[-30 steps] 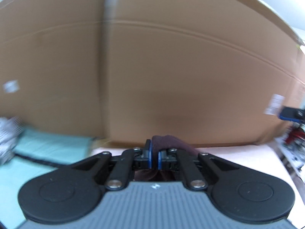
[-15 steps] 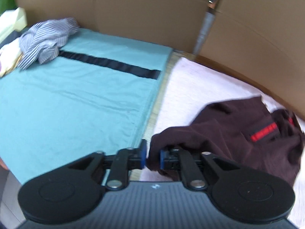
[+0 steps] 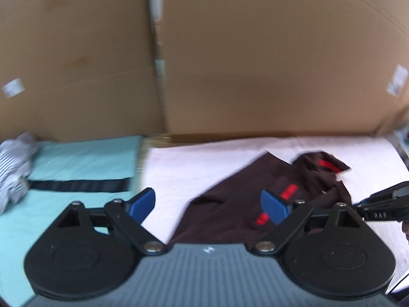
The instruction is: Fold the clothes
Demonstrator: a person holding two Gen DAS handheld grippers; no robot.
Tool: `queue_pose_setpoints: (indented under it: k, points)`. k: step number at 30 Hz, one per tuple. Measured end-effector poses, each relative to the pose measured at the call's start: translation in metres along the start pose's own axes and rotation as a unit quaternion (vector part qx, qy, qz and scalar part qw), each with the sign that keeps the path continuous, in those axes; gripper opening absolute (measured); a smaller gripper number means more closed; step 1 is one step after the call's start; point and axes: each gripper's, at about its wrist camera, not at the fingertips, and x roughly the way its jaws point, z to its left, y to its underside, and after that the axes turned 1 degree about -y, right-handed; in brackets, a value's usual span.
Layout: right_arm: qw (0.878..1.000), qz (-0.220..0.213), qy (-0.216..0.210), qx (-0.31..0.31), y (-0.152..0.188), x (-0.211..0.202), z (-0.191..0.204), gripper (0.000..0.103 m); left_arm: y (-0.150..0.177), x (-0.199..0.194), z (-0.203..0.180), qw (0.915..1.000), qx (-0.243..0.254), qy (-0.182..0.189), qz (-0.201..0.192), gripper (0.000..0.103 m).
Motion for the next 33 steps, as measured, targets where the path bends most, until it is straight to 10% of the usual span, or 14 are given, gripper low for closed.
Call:
queue_pose_setpoints:
  k: [7,11,13,17,20,22,25,33]
  points:
    - [0.981,0.084,-0.161,-0.066,0.039,-0.017,0.054,0.004,-0.002,0.029,-0.035,0.999,0.025,0.034,0.013,0.091]
    - [0.974,0.134,-0.152,-0.098,0.07,-0.003,0.061,0.005,0.007,0.062,-0.057,0.9976,0.046,0.035,0.039,0.091]
    - [0.978,0.128,-0.151,-0.071,0.069,-0.009,0.046,0.01,0.011,0.077,-0.068,0.9963,0.057,0.038,0.052,0.091]
    - [0.99,0.045,-0.135,-0.013,0.047,-0.059,0.006,0.057,0.017,0.105,-0.09,0.9929,0.096,0.031,0.064,0.091]
    - [0.995,-0.023,-0.099,0.01,0.028,-0.087,-0.019,0.057,0.019,0.122,-0.102,0.9904,0.113,0.03,0.073,0.088]
    - [0.996,-0.052,-0.065,0.03,0.016,-0.088,-0.033,0.057,0.019,0.131,-0.102,0.9899,0.107,0.039,0.085,0.073]
    - [0.996,-0.064,-0.034,0.06,0.0,-0.069,-0.046,0.057,0.02,0.142,-0.097,0.9889,0.082,0.054,0.112,0.019]
    - [0.996,-0.022,-0.003,0.087,-0.027,0.005,-0.05,0.058,0.01,0.061,-0.015,0.9967,-0.075,-0.011,0.028,0.004]
